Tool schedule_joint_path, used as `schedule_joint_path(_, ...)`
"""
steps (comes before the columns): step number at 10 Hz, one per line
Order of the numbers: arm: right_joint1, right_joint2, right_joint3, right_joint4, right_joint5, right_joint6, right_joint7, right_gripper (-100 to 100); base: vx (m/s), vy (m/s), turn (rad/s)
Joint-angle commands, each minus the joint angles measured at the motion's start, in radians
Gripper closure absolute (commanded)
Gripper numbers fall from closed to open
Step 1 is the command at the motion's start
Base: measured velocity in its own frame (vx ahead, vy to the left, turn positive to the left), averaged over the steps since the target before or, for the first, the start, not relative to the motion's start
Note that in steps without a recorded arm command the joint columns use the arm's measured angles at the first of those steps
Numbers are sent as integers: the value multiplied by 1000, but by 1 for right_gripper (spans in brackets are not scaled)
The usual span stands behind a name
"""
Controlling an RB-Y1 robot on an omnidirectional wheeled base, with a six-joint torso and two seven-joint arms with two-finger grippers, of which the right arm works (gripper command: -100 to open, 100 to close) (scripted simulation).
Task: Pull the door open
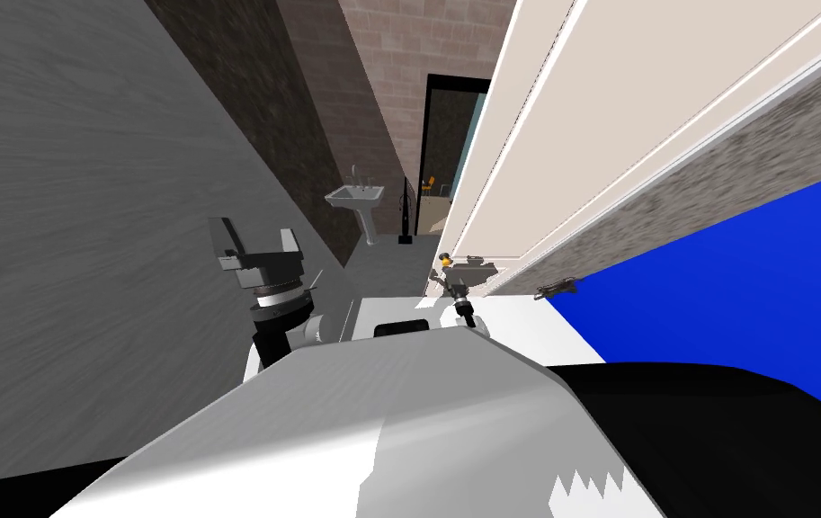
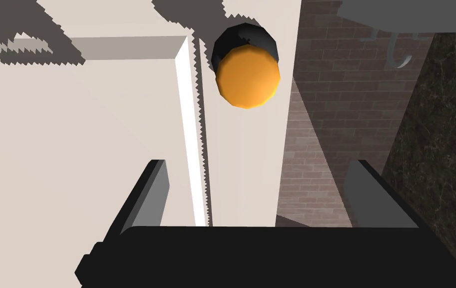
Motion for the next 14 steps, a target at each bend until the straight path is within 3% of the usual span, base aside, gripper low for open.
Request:
schedule_joint_path(1,1,-4,-8,6,-5,-3,0,-100,149,-13,73)
schedule_joint_path(9,8,-23,-43,34,-26,-19,3,-100,193,-11,72)
schedule_joint_path(10,8,-23,-43,34,-26,-19,3,100,-12,-1,-17)
schedule_joint_path(14,8,-23,-43,34,-26,-19,3,100,-22,-1,3)
